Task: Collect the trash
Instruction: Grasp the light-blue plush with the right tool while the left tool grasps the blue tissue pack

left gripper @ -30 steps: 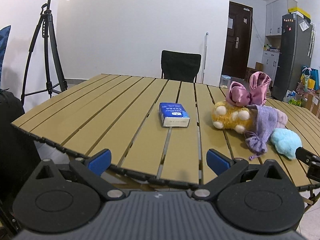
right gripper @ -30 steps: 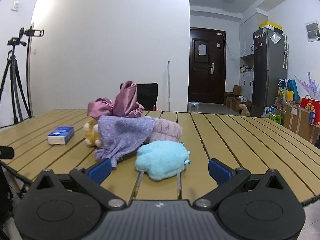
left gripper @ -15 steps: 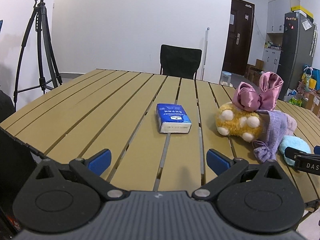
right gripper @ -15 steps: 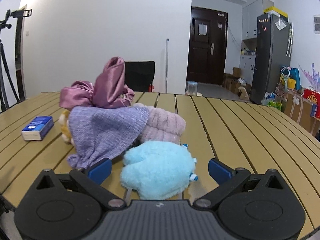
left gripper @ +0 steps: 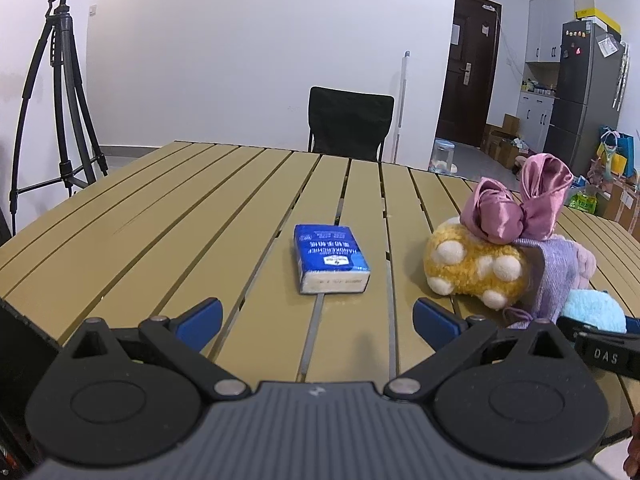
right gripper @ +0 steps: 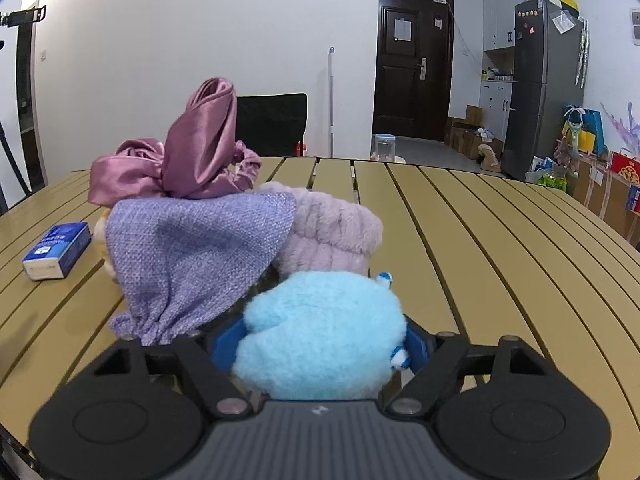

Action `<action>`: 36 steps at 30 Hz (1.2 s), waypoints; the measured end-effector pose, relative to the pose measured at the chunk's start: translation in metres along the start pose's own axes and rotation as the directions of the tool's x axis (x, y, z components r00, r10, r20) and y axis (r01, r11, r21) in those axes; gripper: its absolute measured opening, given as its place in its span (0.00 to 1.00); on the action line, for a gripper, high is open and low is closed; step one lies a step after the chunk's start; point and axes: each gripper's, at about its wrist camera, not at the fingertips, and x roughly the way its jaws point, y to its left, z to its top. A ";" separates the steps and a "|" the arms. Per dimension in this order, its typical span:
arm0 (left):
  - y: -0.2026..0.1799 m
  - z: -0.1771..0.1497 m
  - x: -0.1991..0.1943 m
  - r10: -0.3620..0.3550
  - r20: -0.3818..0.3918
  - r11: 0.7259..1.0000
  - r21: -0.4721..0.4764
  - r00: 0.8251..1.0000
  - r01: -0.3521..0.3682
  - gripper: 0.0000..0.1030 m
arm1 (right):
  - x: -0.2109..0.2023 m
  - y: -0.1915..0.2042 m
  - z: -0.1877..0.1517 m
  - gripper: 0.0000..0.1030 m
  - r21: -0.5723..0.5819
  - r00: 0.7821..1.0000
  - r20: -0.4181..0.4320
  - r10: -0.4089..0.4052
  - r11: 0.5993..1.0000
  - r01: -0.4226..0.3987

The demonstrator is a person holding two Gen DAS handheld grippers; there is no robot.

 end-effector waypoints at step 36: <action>-0.010 0.035 0.106 0.069 -0.161 0.997 -0.016 0.985 -0.072 0.72 | -0.013 -0.035 0.009 0.70 0.182 0.991 0.131 -0.002 0.983 -0.022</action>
